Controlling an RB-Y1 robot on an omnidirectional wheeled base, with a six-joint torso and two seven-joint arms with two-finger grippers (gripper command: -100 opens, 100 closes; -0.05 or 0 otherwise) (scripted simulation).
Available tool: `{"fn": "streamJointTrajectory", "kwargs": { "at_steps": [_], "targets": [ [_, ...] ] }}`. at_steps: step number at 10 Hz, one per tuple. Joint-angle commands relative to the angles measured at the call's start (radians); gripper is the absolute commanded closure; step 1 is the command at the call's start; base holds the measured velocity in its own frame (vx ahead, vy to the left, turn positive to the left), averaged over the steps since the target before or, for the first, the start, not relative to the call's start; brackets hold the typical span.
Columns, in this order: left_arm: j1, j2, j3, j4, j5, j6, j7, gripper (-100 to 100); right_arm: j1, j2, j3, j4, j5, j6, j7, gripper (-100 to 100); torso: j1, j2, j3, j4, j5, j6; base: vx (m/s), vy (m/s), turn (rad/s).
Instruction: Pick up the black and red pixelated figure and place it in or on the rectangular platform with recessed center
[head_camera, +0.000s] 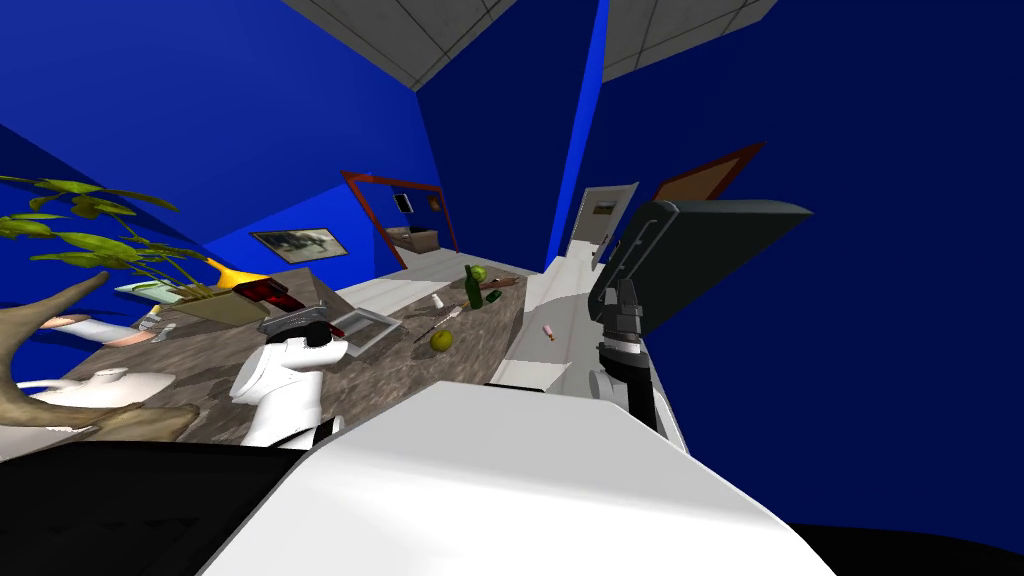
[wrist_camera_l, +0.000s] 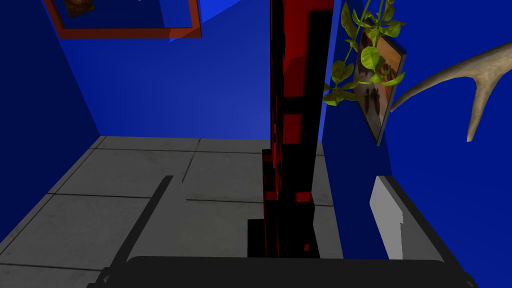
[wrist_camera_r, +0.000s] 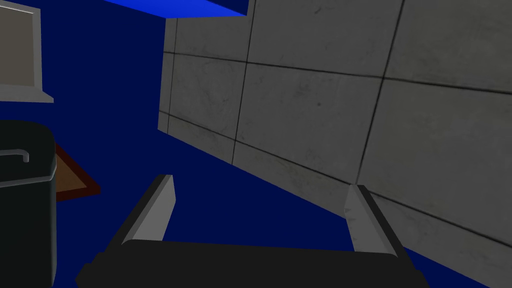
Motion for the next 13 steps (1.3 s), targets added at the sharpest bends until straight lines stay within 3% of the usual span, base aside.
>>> {"fn": "streamJointTrajectory", "kwargs": {
  "at_steps": [1,2,3,4,12,13],
  "targets": [
    [0.000,0.000,0.000,0.000,0.000,0.000,0.000,-100,0.000,0.000,0.000,0.000,0.000,0.000,0.000,0,0.000,0.000,0.000,0.000,0.000,0.000,0.000,0.000,0.000],
    [0.000,0.000,0.000,0.000,0.000,0.000,0.000,-100,0.000,0.000,0.000,0.000,0.000,0.000,0.000,0,0.000,0.000,0.000,0.000,0.000,0.000,0.000,0.000,0.000],
    [0.000,0.000,0.000,0.000,0.000,0.000,0.000,0,0.000,0.000,0.000,0.000,0.000,0.000,0.000,0,0.000,0.000,0.000,0.000,0.000,0.000,0.000,0.000,0.000],
    [-0.007,0.038,-0.012,0.010,0.021,0.030,0.000,-100,0.000,0.000,0.000,0.000,0.000,0.000,0.000,0,0.000,0.000,0.000,0.000,0.000,0.000,-0.039,-0.011,-0.080],
    [-0.037,0.192,-0.061,0.049,0.104,0.149,0.001,-100,0.000,0.000,0.000,0.000,0.000,0.000,0.000,0,-0.001,0.004,0.002,0.001,0.000,0.000,-0.066,-0.017,-0.056],
    [-0.034,0.180,-0.055,0.049,0.097,0.135,0.002,-100,0.000,0.000,0.000,0.000,0.000,0.000,0.000,0,-0.001,0.004,0.002,0.001,0.000,0.000,-0.025,-0.007,-0.010]
  ]
}}
